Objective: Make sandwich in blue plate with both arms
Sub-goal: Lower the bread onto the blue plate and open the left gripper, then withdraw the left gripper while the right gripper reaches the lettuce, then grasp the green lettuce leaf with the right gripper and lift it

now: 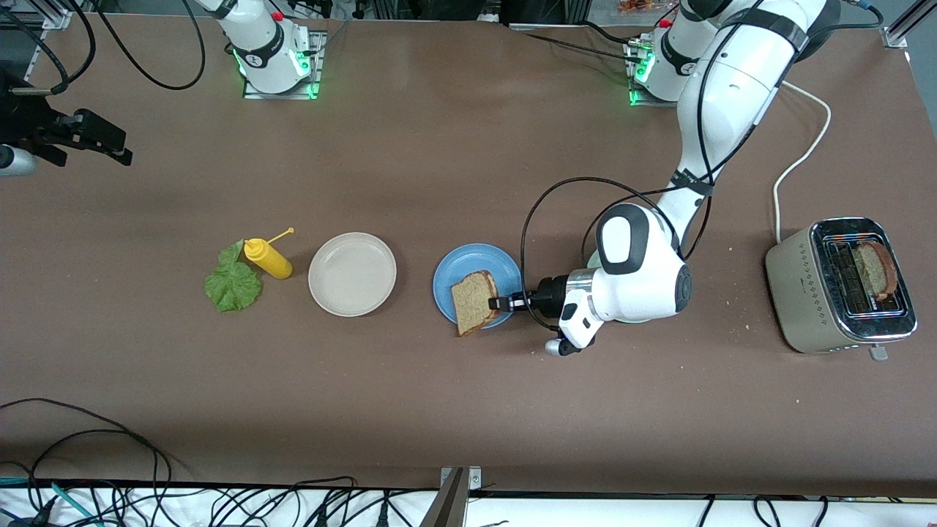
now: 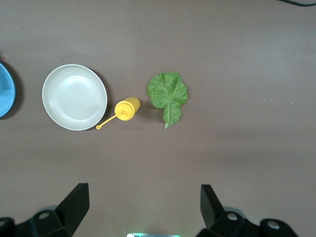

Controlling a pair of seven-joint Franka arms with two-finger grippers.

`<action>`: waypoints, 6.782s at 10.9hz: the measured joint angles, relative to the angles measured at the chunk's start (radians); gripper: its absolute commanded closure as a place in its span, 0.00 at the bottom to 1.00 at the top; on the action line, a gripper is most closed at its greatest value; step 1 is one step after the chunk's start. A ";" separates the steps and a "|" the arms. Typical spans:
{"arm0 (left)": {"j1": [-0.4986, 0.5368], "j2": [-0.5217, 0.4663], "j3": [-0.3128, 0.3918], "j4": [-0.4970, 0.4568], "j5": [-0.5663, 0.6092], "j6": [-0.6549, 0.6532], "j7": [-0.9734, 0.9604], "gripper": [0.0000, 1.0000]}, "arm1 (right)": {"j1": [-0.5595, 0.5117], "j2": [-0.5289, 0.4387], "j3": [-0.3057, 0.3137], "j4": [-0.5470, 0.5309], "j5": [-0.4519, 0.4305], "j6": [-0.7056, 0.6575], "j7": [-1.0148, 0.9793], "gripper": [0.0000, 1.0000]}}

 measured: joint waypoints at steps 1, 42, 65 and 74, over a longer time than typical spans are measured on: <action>0.002 0.000 0.001 -0.010 0.000 0.000 0.000 1.00 | 0.000 0.000 0.000 0.000 0.000 0.000 0.000 0.00; 0.173 -0.112 0.011 -0.033 0.529 -0.059 0.012 0.00 | -0.002 0.106 -0.014 -0.015 0.000 -0.062 0.000 0.00; 0.483 -0.521 0.056 0.072 0.864 -0.731 0.018 0.00 | -0.025 0.519 -0.030 -0.444 -0.036 0.904 -0.014 0.88; 0.444 -0.514 0.047 0.044 0.864 -0.741 0.018 0.00 | 0.013 0.402 -0.012 0.053 -0.036 0.089 -0.017 0.88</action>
